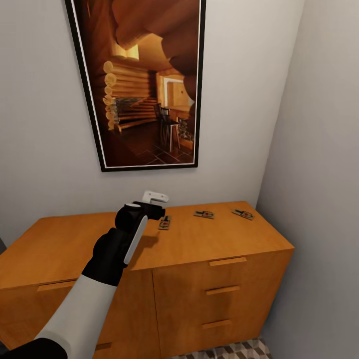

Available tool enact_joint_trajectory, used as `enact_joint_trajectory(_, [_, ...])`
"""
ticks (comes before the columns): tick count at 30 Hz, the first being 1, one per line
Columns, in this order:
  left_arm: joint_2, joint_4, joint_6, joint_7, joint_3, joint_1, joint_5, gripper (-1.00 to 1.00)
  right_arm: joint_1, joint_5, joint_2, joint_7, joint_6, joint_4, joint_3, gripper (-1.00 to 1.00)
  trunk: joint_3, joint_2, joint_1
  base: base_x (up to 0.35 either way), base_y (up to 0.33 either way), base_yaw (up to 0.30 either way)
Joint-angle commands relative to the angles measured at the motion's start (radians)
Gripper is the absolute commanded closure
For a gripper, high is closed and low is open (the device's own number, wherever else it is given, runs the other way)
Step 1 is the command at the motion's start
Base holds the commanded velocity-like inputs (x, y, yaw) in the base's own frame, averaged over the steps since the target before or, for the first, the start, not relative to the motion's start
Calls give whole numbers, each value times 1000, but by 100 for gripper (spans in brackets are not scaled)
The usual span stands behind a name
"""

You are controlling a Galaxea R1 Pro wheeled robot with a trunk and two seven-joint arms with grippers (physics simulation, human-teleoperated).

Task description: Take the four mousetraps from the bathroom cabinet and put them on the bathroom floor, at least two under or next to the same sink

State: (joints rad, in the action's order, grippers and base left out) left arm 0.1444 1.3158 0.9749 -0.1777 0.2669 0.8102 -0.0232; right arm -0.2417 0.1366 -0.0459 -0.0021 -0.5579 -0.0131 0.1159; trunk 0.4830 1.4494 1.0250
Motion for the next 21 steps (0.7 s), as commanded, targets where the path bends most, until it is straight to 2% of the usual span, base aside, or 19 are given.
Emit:
enact_joint_trajectory(1, [0,0,4,-5,1,1,-3,-100,-1,6,0,4,-2,1,9,100,1,1,0,0,0,0])
enact_joint_trajectory(6, [0,-1,5,-4,3,0,-14,-100,-1,6,0,6,0,1,9,100,2,1,0,0,0,0])
enact_joint_trajectory(14, [0,-16,5,-3,4,0,-104,-100,-1,6,0,6,1,1,9,100,10,1,0,0,0,0])
enact_joint_trajectory(21, [-2,-21,5,-3,5,0,-121,-100,-1,6,0,6,1,1,8,100,18,1,0,0,0,0])
